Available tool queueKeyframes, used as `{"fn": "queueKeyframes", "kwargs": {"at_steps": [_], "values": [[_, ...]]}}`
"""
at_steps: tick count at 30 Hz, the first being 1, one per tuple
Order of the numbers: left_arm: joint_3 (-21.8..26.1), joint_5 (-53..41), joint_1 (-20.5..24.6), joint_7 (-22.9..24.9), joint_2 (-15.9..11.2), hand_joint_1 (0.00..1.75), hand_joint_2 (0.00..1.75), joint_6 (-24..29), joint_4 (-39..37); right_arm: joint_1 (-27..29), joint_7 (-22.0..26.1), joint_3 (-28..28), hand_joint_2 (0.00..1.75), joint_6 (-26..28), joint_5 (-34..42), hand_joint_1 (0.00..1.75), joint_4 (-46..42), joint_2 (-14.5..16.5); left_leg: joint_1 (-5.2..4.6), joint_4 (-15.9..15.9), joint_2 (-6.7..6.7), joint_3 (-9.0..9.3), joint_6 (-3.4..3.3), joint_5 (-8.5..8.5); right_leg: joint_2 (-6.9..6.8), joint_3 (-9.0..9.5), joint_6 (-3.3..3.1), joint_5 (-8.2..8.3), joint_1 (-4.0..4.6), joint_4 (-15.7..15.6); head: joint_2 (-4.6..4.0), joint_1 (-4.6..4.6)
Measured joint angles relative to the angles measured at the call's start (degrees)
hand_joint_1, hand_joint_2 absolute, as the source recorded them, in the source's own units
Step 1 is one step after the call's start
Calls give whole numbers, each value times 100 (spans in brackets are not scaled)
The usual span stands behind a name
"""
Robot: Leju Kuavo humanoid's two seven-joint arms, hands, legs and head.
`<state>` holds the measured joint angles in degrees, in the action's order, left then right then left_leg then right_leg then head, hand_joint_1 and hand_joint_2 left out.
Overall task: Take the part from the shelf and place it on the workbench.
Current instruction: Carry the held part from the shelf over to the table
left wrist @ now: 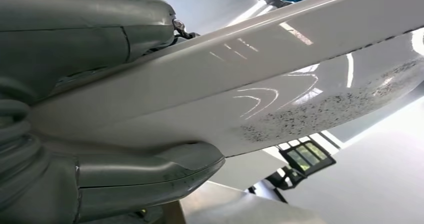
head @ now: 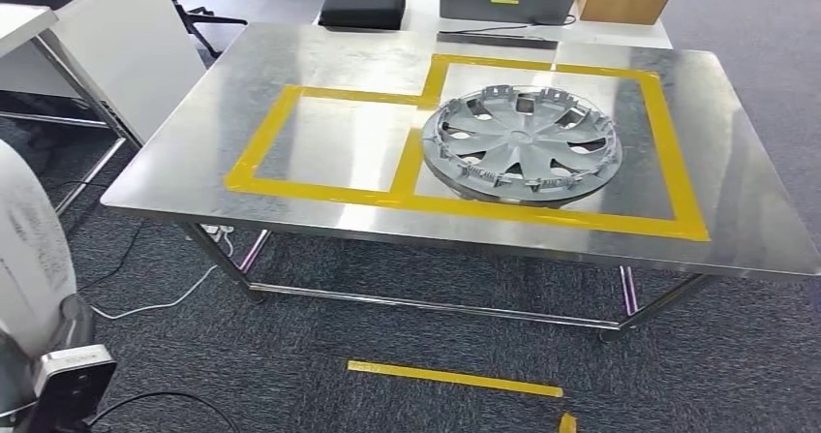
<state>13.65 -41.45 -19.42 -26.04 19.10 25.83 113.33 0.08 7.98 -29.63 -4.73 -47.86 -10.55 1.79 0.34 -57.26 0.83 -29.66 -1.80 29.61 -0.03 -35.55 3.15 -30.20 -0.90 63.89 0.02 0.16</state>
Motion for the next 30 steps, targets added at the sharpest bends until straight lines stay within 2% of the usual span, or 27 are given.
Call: {"fn": "queueKeyframes", "kwargs": {"at_steps": [1, 2, 5, 7, 8, 10, 11, 12, 13, 15, 16, 17, 20, 22, 23, 24, 25, 26, 27, 28, 29, 30], "values": [[-44, -71, 56, 68, -28, 175, 175, -44, -42, -30, -37, -3, 175, 14, -12, 0, 0, 20, -11, -13, 9, 21, 27, 30, 11, 158, -23, 140, 2, -336, 0, -1], [-89, -128, 112, 146, -63, 175, 175, -74, -80, -60, -75, -5, 175, 39, -29, 0, 0, 47, -21, -21, 14, 30, 54, 51, 21, 256, -48, 195, 7, -531, 0, -2], [-191, -205, 238, 365, -206, 175, 175, -116, -162, -125, -160, -9, 175, 115, -109, 0, -1, 135, -20, -24, 17, 41, 134, 87, 29, 313, -140, 167, 17, -611, 0, -5], [-214, -196, 280, 436, -314, 175, 175, -143, -192, -143, -178, -9, 175, 137, -143, 0, -1, 180, -10, -210, -3, -26, 200, 217, 23, 347, -211, 152, -3, -631, 0, -18], [-215, -184, 295, 452, -363, 175, 175, -155, -202, -151, -180, -9, 175, 146, -153, 0, -1, 196, -3, -472, -13, -148, 231, 350, 18, 370, -243, 141, -14, -640, 0, -26], [-216, -157, 311, 460, -440, 175, 175, -167, -228, -166, -180, -10, 175, 163, -165, 0, -1, 209, 10, -1281, -22, -569, 271, 664, 12, 404, -284, 105, -13, -639, 0, -37], [-216, -149, 312, 462, -472, 175, 175, -171, -245, -172, -181, -10, 175, 169, -169, 0, -1, 214, 16, -1607, -23, -765, 281, 736, 14, 427, -292, 85, -13, -639, 0, -35], [-215, -145, 311, 462, -499, 175, 175, -172, -262, -175, -183, -11, 175, 173, -171, 0, -1, 219, 20, -1749, -23, -880, 283, 689, 21, 457, -292, 61, -12, -638, 0, -35], [-215, -143, 312, 462, -521, 175, 175, -173, -275, -179, -185, -11, 175, 175, -171, 0, -1, 222, 23, -1645, -24, -880, 277, 518, 33, 497, -287, 35, -13, -638, 0, -37], [-216, -143, 314, 462, -558, 175, 175, -174, -290, -180, -186, -11, 175, 175, -172, 0, -1, 239, 24, -951, -20, -631, 245, 22, 59, 578, -260, -27, -14, -642, 0, -34], [-217, -142, 314, 463, -572, 175, 175, -175, -295, -186, -186, -11, 175, 175, -173, 0, -1, 246, 16, -597, -15, -486, 226, -134, 73, 614, -231, -62, -5, -638, 0, -36], [-218, -141, 320, 463, -582, 175, 175, -176, -300, -191, -187, -11, 175, 175, -174, 0, -2, 253, 5, -354, -13, -385, 204, -197, 82, 624, -196, -87, 1, -637, 0, -37], [-226, -152, 334, 480, -608, 175, 175, -194, -312, -203, -186, -11, 175, 177, -177, 0, -7, 261, -16, -183, -14, -324, 126, -134, 91, 603, -91, -115, 4, -671, 0, -29], [-229, -195, 342, 527, -629, 175, 175, -257, -315, -205, -180, -20, 175, 187, -175, 0, -15, 263, 4, -132, -32, -290, 58, -130, 74, 544, -39, -215, 1, -549, 0, -11], [-233, -226, 348, 562, -638, 175, 175, -313, -317, -208, -178, -31, 175, 193, -168, 0, -18, 263, 15, -110, -50, -271, 23, -127, 64, 426, -18, -347, 2, -309, 0, -1], [-240, -262, 354, 602, -646, 175, 175, -378, -324, -213, -175, -44, 175, 198, -158, 0, -20, 263, 13, -104, -74, -259, -7, -114, 54, 233, -5, -516, 3, 52, 0, 9], [-249, -300, 360, 639, -654, 175, 175, -445, -333, -213, -175, -63, 175, 199, -147, 0, -21, 263, 6, -105, -96, -253, -32, -98, 50, -14, 5, -688, 4, 475, 0, 15], [-259, -346, 363, 681, -660, 175, 175, -508, -343, -206, -175, -84, 175, 198, -138, 0, -21, 264, -4, -106, -116, -240, -47, -79, 50, -245, 11, -791, 4, 840, 0, 17], [-273, -400, 366, 720, -666, 175, 175, -562, -353, -195, -175, -107, 175, 198, -132, 0, -21, 264, -14, -107, -135, -216, -57, -56, 48, -397, 7, -775, 5, 1032, 0, 16], [-291, -458, 369, 753, -669, 175, 175, -606, -362, -184, -175, -130, 175, 197, -128, 0, -21, 264, -24, -107, -152, -179, -59, -27, 42, -437, -4, -630, 10, 990, 0, 17], [-314, -520, 375, 786, -673, 175, 175, -644, -370, -178, -175, -152, 175, 197, -126, 0, -22, 263, -33, -107, -174, -124, -56, 11, 20, -356, -28, -378, 19, 710, 0, 18], [-347, -589, 384, 826, -675, 175, 175, -680, -380, -177, -175, -173, 175, 197, -125, 0, -23, 259, -40, -106, -198, -68, -49, 53, -44, -203, -65, -105, 38, 297, 0, 18]]}}
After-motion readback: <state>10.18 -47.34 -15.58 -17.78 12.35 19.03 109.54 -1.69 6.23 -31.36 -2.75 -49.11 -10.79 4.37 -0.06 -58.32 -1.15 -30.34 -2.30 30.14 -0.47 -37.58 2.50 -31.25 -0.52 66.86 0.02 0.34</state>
